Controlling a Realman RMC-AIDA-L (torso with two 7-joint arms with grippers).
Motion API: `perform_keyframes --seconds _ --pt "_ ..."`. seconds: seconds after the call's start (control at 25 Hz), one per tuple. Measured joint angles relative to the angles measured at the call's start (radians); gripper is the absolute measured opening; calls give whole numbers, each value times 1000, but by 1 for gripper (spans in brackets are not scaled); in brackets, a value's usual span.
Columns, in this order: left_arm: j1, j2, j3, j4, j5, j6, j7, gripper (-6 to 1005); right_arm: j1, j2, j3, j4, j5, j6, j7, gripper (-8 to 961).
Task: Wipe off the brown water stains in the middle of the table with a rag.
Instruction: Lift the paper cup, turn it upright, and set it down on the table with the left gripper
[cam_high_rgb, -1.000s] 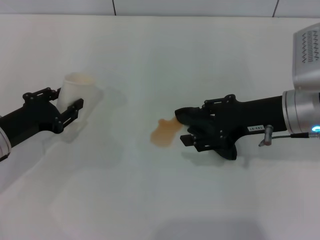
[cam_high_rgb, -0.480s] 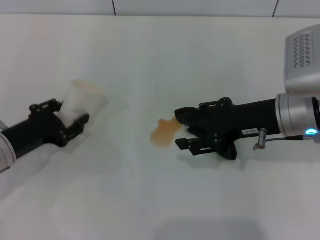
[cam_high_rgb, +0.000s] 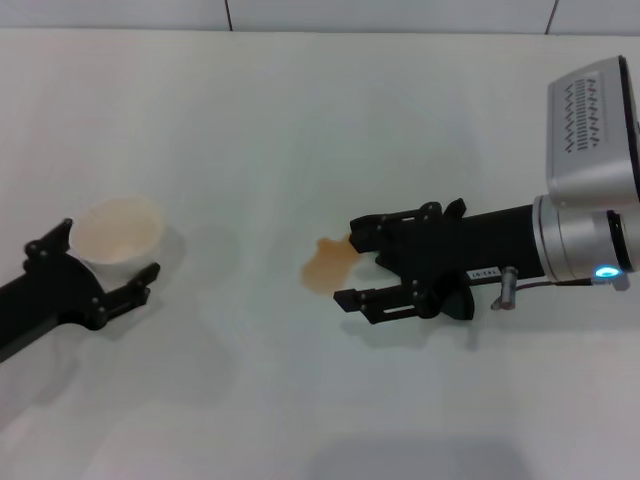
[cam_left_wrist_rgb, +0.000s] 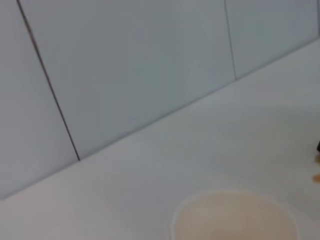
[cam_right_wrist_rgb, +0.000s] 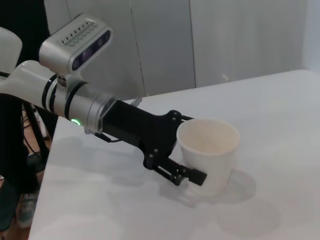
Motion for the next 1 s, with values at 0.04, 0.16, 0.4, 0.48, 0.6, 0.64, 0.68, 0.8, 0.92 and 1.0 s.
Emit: perform_keyframes --seconds 0.04,0.16,0.4,0.48,0.6,0.64,0.68,0.8,0.92,1.0 --pt "13 1 9 21 -8 0 -11 825 -1 0 0 -5 2 -2 0 688" --pt "34 3 28 61 -12 -2 -37 843 -8 0 -1 -11 5 -2 0 688" --pt "32 6 29 69 -8 -4 -44 845 -9 0 -3 -6 5 2 -1 688" --pt "30 6 29 69 -7 -7 -42 846 -9 0 -3 -4 6 3 -1 688" --pt "24 6 29 59 -5 -17 -41 849 -9 0 -3 -4 6 4 -1 688" --pt "22 6 29 55 -3 -20 -41 850 -9 0 -3 -3 6 6 -1 688" --pt "21 6 30 52 -1 -22 -39 852 -9 0 -4 -2 6 8 -1 688" --pt "20 4 31 43 2 -24 -37 855 -9 0 -7 -1 6 12 -2 688" --pt "20 5 31 27 3 -25 -35 858 -10 0 -13 0 6 15 -4 688" --pt "23 5 38 25 3 -25 -34 859 -10 0 -13 0 5 16 -5 688"
